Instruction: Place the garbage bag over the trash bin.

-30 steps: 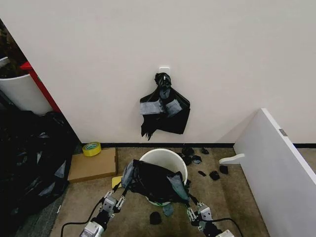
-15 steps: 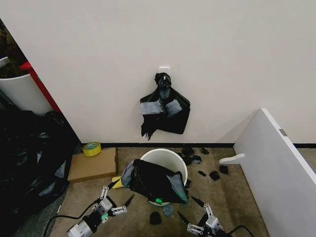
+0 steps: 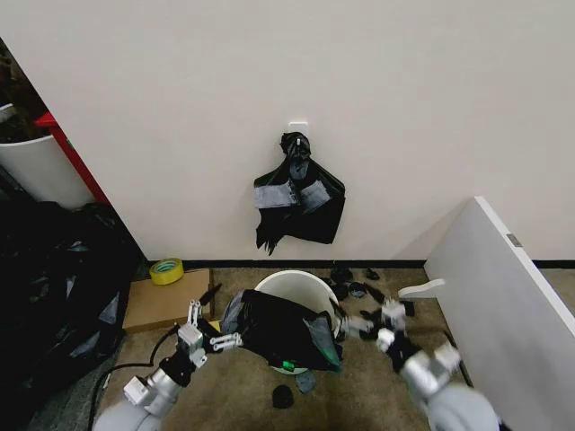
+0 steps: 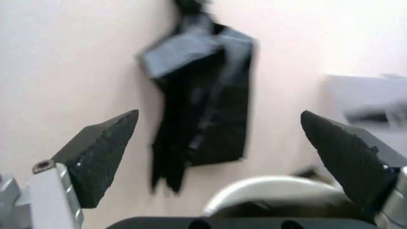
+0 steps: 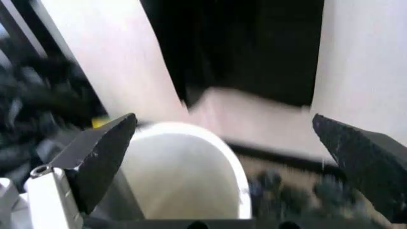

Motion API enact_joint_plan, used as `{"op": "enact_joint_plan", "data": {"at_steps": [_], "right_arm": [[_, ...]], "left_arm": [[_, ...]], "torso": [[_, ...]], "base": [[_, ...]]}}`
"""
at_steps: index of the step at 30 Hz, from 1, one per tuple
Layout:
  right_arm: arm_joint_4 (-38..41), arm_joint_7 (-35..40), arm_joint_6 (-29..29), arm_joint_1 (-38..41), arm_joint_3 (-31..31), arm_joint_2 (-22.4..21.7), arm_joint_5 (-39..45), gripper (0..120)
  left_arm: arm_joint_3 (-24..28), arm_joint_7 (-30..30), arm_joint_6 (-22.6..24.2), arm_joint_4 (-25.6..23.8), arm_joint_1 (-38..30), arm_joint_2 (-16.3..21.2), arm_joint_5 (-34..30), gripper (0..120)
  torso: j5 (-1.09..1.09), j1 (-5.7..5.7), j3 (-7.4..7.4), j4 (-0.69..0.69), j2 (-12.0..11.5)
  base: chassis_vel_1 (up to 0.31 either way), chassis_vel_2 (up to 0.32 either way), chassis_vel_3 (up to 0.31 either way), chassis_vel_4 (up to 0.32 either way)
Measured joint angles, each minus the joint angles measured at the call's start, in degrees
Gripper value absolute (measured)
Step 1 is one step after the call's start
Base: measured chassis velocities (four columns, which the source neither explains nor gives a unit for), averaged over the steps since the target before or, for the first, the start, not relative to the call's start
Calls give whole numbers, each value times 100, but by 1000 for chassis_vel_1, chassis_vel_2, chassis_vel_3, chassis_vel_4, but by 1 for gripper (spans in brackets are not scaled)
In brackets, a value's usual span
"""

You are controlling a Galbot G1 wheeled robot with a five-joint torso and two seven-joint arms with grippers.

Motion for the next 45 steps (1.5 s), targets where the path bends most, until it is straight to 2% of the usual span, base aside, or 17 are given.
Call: {"op": "enact_joint_plan", "data": {"at_steps": [3, 5, 9, 10, 12, 15, 17, 19, 21, 23, 25, 28, 31, 32, 38, 41, 45], "right_arm": [[-463, -143, -584, 786, -292, -25, 49, 100], [-1106, -294, -937, 1589, -733, 39, -74, 100], [-1452, -709, -1250, 1997, -907, 134, -94, 100], [-1749, -1261, -1499, 2294, -1001, 226, -294, 100], [-1969, -1617, -1607, 2523, -1105, 277, -567, 98], [-2084, -1724, -1625, 2647, -1180, 300, -703, 98], [-2383, -1846, -1628, 2927, -1356, 368, -924, 87], [-2417, -1851, -1626, 2959, -1376, 378, -938, 86], [-2553, -1867, -1615, 3087, -1464, 439, -981, 77], [-2611, -1898, -1606, 3160, -1534, 496, -1007, 66], [-2611, -1911, -1606, 3164, -1545, 502, -1013, 64], [-2611, -2080, -1594, 3149, -1589, 500, -1078, 47], [-2633, -2162, -1567, 3121, -1604, 492, -1138, 35], [-2633, -2162, -1567, 3121, -1604, 492, -1138, 35], [-2690, -2161, -1524, 3056, -1608, 550, -1187, 10], [-2690, -2108, -1514, 3022, -1597, 573, -1158, 4], [-2431, -1170, -1677, 2855, -1653, 567, -412, 4]], "left_arm": [[-11, -578, 210, -45, -46, -216, 35, 100], [-27, -1049, 433, -57, -119, -392, 68, 100], [-59, -1217, 535, -44, -179, -480, 110, 100], [-102, -1419, 655, -56, -213, -541, 123, 100], [-161, -1562, 758, -116, -230, -594, 113, 100], [-195, -1626, 797, -153, -234, -625, 108, 100], [-232, -1698, 818, -196, -212, -669, 112, 100], [-233, -1703, 818, -196, -207, -673, 115, 100], [-234, -1734, 818, -196, -196, -692, 130, 100], [-234, -1786, 818, -155, -198, -700, 151, 100], [-235, -1798, 818, -144, -199, -700, 155, 100], [-236, -1871, 818, -106, -206, -698, 208, 100], [-224, -1918, 818, -97, -211, -709, 250, 100], [-224, -1918, 818, -97, -211, -709, 250, 100], [-195, -1993, 817, -72, -215, -727, 328, 100], [-195, -2014, 817, -65, -217, -725, 338, 100], [-187, -2051, 817, -49, -218, -733, 342, 100]], "torso": [[3, 0, 0, 2, 0], [0, 0, 1, 2, 0], [3, 0, 0, 2, 0], [-1, 0, 0, 0, 0], [1, 0, 0, 0, 0], [0, 0, 0, 0, 0], [0, 0, 0, 0, 0], [0, 0, 0, 0, 0], [0, 0, 0, 1, 0], [0, -1, -1, 1, 0], [0, 0, -1, 1, 0], [0, -1, -1, 0, 0], [0, -1, -1, 0, 0], [0, -1, -1, 0, 0], [0, -1, -1, 0, 0], [0, -1, -1, 1, 0], [1, -1, -1, 1, 0]], "base": [[0, 0, 0, 0], [0, 0, 0, 0], [0, 0, 0, 0], [0, 0, 0, 0], [0, 0, 0, 0], [0, 0, 0, 0], [0, 0, 0, 0], [0, 0, 0, 0], [0, 0, 0, 0], [0, 0, 0, 0], [0, 0, 0, 0], [0, 0, 0, 0], [0, 0, 0, 0], [0, 0, 0, 0], [0, 0, 0, 0], [0, 0, 0, 0], [0, 0, 0, 0]]}}
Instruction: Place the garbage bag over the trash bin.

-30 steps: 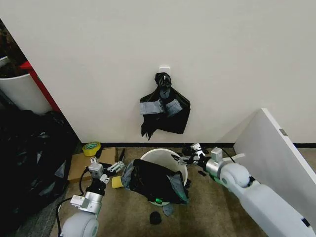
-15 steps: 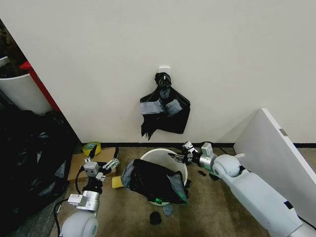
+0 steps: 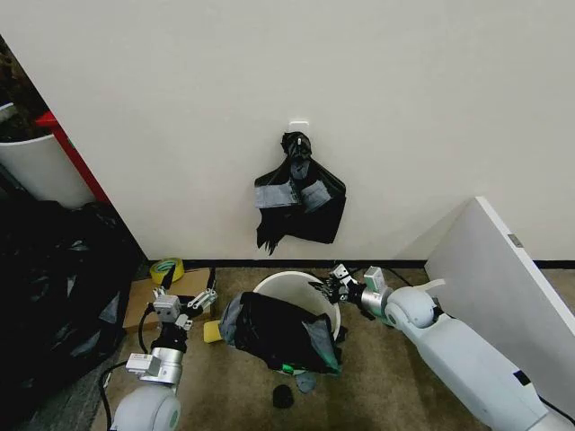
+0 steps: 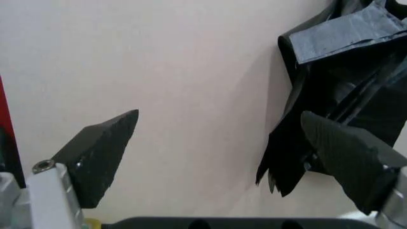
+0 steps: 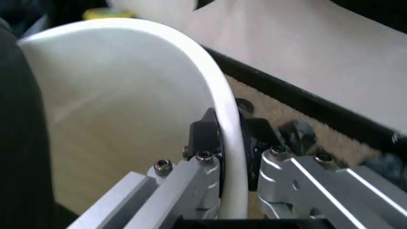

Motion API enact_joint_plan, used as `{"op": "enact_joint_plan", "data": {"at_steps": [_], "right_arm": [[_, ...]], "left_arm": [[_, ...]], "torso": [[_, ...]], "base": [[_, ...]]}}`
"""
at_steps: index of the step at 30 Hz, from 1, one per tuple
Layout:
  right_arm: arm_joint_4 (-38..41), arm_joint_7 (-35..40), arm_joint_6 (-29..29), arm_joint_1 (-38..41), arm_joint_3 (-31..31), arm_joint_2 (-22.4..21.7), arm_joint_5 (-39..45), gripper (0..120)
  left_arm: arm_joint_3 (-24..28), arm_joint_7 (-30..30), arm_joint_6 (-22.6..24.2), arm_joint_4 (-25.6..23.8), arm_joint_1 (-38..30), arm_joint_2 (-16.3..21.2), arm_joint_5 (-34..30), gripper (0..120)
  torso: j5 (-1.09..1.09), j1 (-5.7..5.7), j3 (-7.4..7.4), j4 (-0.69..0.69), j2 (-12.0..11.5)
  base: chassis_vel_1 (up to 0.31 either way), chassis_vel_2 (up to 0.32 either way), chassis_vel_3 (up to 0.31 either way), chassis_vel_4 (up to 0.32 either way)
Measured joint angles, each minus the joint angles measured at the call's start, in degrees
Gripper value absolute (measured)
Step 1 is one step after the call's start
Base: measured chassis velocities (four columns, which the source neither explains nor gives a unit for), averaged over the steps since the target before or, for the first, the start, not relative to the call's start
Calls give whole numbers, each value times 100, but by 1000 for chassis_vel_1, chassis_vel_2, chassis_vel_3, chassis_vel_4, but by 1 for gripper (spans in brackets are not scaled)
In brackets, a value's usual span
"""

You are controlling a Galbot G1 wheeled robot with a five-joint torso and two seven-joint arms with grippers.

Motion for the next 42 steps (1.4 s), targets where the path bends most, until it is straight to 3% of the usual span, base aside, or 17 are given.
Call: {"op": "enact_joint_plan", "data": {"at_steps": [6, 9, 14, 18, 21, 27, 36, 42], "right_arm": [[720, 2057, -173, -486, -28, -143, 1280, 4], [1314, 3668, 405, -1073, 32, -121, 2130, 4], [2226, 4645, 1169, -2025, 203, -57, 2613, 3], [2590, 5011, 1712, -2587, 224, 83, 2558, 3], [2841, 5438, 2372, -3180, 273, 432, 2186, 3], [2575, 5710, 3158, -3468, 322, 1012, 1464, 3], [2433, 5989, 3191, -3651, 234, 1321, 835, 3], [2585, 5991, 3119, -3692, 226, 1173, 400, 23]], "left_arm": [[18, -31, -11, 26, -9, -11, 0, 100], [24, -60, -27, 39, -34, -3, -4, 100], [52, -80, -40, 41, -66, 2, -11, 100], [74, -83, -42, 40, -84, 4, -13, 100], [100, -84, -43, -5, -94, 2, -13, 100], [84, -97, -48, -90, -37, 37, -21, 100], [39, -126, -76, -184, 60, 107, -21, 100], [39, -127, -116, -193, 83, 116, 10, 100]], "torso": [[-2, 0, 0, 0, 1], [1, 0, 0, 0, 0], [-2, 0, -1, -3, 1], [-1, -1, -1, -2, 1], [-1, -1, -2, 0, 1], [0, -1, -1, 0, 1], [-1, -1, -1, 0, 1], [0, 0, 0, 0, 1]], "base": [[0, 0, 0, 0], [0, 0, 0, 0], [0, 0, 0, 0], [0, 0, 0, 0], [0, 0, 0, 0], [0, 0, 0, 0], [0, 0, 0, 0], [0, 0, 0, 0]]}}
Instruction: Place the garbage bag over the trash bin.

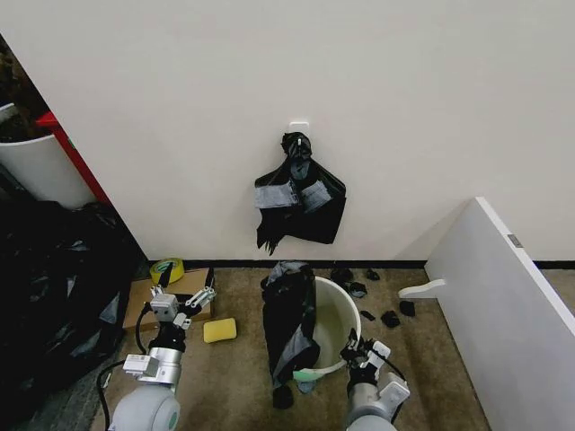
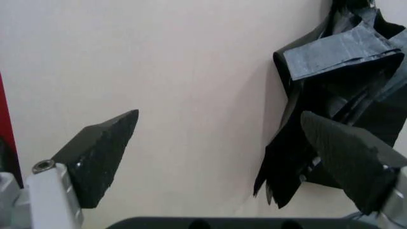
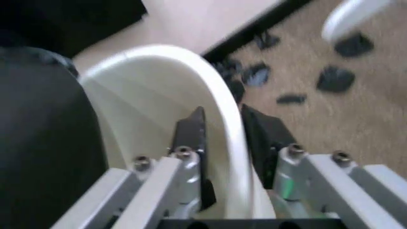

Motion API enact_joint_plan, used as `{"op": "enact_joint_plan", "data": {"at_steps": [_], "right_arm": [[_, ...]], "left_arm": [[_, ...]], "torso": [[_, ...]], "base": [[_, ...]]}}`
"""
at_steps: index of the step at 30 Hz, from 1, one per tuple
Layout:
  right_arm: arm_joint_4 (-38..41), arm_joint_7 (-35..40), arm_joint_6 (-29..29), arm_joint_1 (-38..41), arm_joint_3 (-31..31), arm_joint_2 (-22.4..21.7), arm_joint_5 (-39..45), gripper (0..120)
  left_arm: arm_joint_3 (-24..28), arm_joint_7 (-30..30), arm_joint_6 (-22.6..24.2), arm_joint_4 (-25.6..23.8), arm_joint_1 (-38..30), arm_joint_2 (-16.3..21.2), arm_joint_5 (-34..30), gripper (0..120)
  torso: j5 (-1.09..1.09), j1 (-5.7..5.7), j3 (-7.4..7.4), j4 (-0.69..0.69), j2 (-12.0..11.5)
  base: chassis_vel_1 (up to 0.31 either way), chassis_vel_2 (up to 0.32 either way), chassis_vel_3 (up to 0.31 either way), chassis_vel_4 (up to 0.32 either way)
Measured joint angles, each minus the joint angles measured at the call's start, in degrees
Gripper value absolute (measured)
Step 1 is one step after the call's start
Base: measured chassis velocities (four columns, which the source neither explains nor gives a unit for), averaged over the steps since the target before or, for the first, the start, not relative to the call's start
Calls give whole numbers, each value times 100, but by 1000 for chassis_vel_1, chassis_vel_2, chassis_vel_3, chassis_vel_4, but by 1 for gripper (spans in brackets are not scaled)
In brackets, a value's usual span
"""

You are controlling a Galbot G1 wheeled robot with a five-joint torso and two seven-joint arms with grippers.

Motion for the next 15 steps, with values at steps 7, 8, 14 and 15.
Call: {"op": "enact_joint_plan", "data": {"at_steps": [7, 8, 14, 15], "right_arm": [[431, -516, -94, -8, 42, -381, -882, 49], [498, -679, -114, 9, 41, -440, -877, 52], [864, -1974, -783, 319, -53, -917, -541, 74], [921, -2173, -1118, 393, -78, -1012, -476, 78]], "left_arm": [[16, -3, -16, 42, 0, -9, 48, 100], [20, -3, -16, 48, -3, -10, 55, 100], [80, -3, 48, 120, -48, 9, 81, 100], [88, -4, 67, 130, -56, 16, 86, 100]], "torso": [[0, 0, 0, -1, 0], [0, 0, 0, 0, 0], [0, 0, 0, 0, 0], [-1, 0, 0, 0, 0]], "base": [[0, 0, 0, 0], [0, 0, 0, 0], [0, 0, 0, 0], [0, 0, 0, 0]]}}
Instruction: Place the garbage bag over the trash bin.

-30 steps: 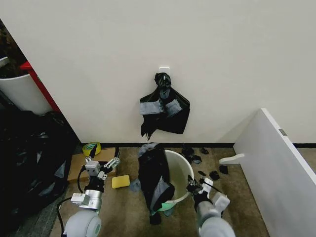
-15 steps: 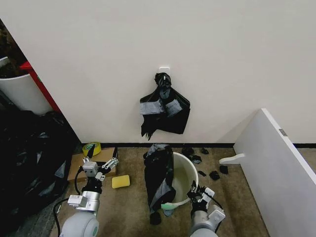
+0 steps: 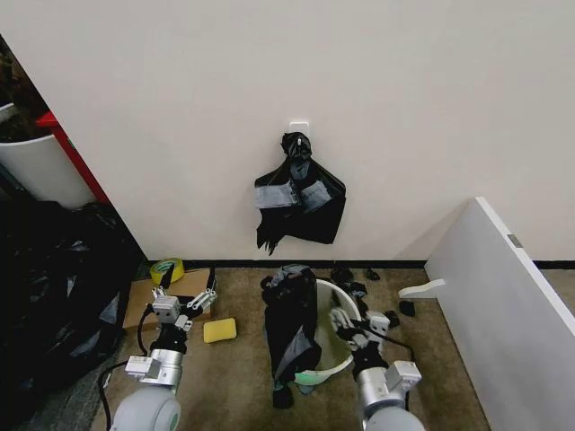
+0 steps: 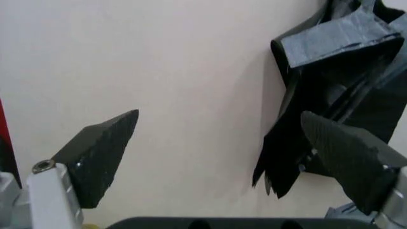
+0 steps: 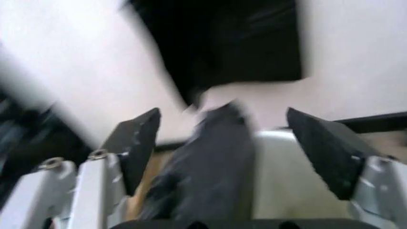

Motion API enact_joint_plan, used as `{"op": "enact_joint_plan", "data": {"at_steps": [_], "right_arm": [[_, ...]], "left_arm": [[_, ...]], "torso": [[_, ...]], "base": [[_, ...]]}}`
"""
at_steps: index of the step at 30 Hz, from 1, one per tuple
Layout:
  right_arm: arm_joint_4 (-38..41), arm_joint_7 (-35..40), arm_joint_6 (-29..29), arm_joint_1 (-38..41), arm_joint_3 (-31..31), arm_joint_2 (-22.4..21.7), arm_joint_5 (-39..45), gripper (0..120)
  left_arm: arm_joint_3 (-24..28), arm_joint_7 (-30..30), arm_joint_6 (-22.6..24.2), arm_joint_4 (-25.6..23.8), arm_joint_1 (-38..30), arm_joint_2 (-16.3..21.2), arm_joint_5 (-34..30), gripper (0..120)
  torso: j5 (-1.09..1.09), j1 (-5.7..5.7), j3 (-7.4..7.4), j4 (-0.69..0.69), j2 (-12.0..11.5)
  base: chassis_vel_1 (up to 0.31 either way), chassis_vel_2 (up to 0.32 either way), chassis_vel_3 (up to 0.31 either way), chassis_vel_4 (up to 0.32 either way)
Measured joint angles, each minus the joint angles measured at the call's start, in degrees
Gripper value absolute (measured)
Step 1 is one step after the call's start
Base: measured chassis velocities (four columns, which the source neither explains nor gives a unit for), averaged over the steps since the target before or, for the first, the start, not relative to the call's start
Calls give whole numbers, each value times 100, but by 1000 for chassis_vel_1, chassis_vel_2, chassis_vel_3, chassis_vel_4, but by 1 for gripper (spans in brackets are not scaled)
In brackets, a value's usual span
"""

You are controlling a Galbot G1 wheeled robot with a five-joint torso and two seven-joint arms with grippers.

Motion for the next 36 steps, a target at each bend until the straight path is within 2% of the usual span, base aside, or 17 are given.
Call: {"op": "enact_joint_plan", "data": {"at_steps": [3, 7, 12, 15, 23, 26, 28, 35, 36], "right_arm": [[54, -80, -982, 284, -160, -123, 70, 91], [-13, 141, -1473, 606, -359, -77, 59, 99], [-156, 640, -2232, 1045, -618, 41, 47, 100], [-228, 784, -2391, 1109, -647, 79, -8, 100], [-269, 774, -2367, 1010, -565, 89, -286, 74], [-303, 759, -2312, 952, -508, 92, -338, 60], [-315, 759, -2306, 939, -494, 91, -338, 57], [-342, 829, -2205, 844, -396, 91, -92, 27], [-342, 829, -2205, 844, -396, 91, -92, 27]], "left_arm": [[7, 0, 37, 19, -9, 2, 30, 100], [5, -2, 46, 47, 4, -2, 61, 100], [7, -13, 52, 91, -4, -20, 123, 100], [17, -14, 63, 74, 7, -33, 132, 100], [136, -67, 338, -218, 194, 4, -271, 100], [157, -66, 355, -212, 170, 11, -186, 100], [160, -65, 357, -212, 169, 17, -167, 100], [168, -26, 361, -220, 184, 156, -90, 100], [168, -26, 361, -220, 184, 156, -90, 100]], "torso": [[0, 0, 0, -1, 0], [1, 0, 0, 0, 0], [0, 0, 0, 0, 0], [0, 0, 0, 0, 0], [1, 0, 0, 0, -1], [1, 0, 0, -1, -1], [0, 0, 0, -1, -1], [0, 0, 0, 0, -1], [0, 0, 0, 0, -1]], "base": [[0, 0, 0, 0], [0, 0, 0, 0], [0, 0, 0, 0], [0, 0, 0, 0], [0, 0, 0, 0], [0, 0, 0, 0], [0, 0, 0, 0], [0, 0, 0, 0], [0, 0, 0, 0]]}}
